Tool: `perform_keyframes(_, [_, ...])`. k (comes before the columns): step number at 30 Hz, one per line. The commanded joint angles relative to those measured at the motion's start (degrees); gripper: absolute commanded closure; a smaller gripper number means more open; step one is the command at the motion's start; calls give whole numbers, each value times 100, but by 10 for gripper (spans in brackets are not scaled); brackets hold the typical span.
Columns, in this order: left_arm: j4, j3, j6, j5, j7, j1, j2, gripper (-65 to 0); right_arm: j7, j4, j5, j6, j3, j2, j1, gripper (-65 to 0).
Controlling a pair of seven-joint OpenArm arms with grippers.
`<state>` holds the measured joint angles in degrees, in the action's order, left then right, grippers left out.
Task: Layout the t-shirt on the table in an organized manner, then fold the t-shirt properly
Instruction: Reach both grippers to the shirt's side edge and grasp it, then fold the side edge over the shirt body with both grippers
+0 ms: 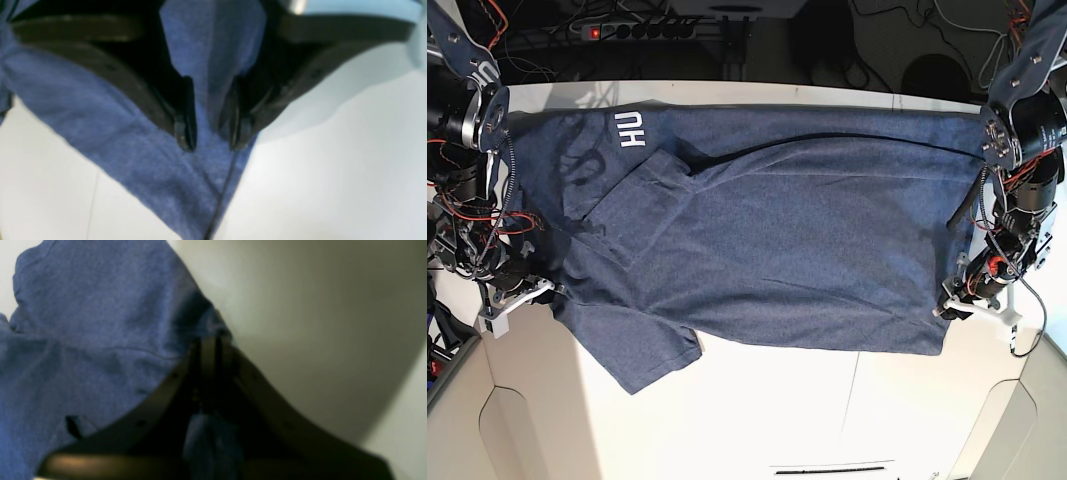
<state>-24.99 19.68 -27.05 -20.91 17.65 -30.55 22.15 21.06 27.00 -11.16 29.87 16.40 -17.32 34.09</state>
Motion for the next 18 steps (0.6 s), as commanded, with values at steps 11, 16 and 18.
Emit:
perform_keyframes(11, [-74, 4, 201, 308, -245, -50, 501, -240, -33, 92, -192, 42, 7, -76, 142, 0])
perform_keyframes(16, [83, 4, 249, 227, -334, -39, 334, -239, -33, 92, -192, 42, 7, -76, 142, 0])
perform_keyframes(18, [151, 4, 343, 227, -382, -39, 236, -239, -33, 92, -192, 42, 7, -76, 142, 0])
